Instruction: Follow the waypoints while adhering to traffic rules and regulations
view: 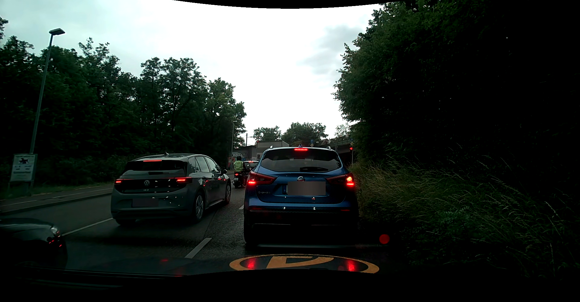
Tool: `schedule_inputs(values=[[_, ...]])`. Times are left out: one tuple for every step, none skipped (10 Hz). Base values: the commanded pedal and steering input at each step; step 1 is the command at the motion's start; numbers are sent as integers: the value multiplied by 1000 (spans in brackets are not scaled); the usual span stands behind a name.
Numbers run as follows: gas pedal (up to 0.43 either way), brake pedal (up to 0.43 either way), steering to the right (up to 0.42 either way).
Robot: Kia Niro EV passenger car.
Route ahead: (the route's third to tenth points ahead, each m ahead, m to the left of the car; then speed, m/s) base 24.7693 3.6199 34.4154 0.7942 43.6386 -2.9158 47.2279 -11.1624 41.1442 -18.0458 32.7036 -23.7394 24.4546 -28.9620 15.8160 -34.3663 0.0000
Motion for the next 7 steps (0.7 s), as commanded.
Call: schedule_inputs(values=[[0, 274, -11], [0, 274, -11], [0, 274, -11], [0, 274, -11], [0, 274, -11], [0, 274, -11], [0, 274, -11]])
